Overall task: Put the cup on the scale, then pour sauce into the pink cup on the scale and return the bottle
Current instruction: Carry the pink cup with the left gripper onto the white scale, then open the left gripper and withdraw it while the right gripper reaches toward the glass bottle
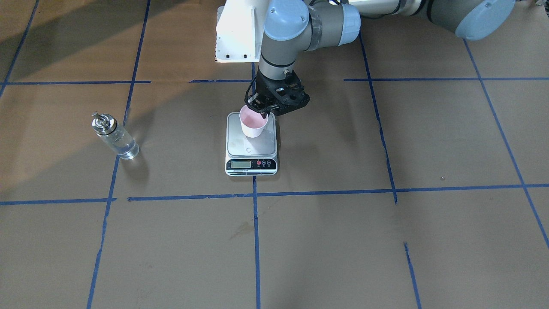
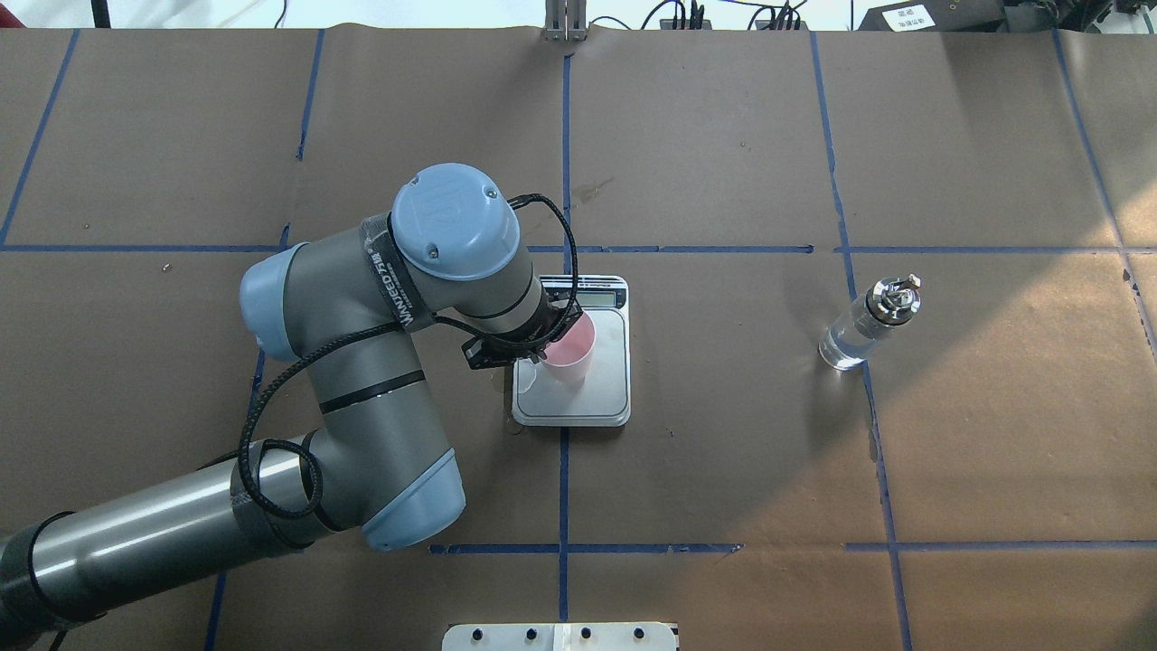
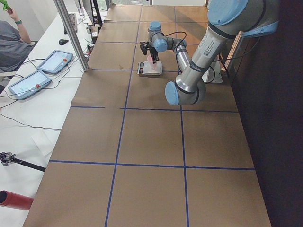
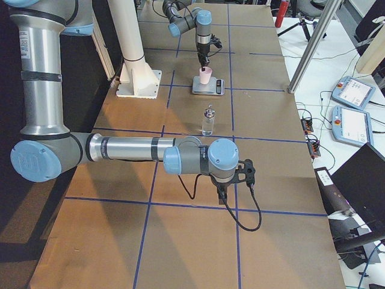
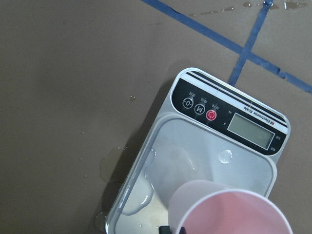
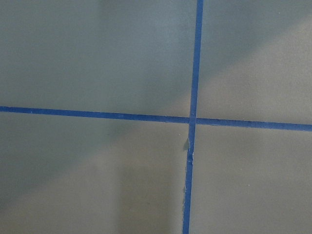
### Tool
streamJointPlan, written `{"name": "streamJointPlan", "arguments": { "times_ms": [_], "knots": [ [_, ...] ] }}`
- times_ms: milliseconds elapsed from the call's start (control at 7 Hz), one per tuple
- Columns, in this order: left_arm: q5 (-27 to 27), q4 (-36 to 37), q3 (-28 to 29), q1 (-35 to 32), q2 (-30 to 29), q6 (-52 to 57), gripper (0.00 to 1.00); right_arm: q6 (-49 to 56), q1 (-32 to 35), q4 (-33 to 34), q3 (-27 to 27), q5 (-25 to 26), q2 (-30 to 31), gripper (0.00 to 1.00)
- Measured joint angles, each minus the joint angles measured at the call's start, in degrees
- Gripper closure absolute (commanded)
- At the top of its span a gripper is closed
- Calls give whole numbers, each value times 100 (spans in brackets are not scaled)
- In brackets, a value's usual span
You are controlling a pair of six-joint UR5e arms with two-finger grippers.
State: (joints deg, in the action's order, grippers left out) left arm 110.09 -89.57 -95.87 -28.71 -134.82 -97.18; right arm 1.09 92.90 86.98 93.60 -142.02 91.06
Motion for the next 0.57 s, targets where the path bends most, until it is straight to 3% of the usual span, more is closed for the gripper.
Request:
{"name": "streamJointPlan", "arguments": {
  "times_ms": [143,571],
  "knots": [
    [-7,-33,-10,21,9,5,0,-2,0,3,60,-1,0,0],
    [7,-32,-570,-135,202,165,0,-298,-47,27,443,9,11,0]
  ]
}}
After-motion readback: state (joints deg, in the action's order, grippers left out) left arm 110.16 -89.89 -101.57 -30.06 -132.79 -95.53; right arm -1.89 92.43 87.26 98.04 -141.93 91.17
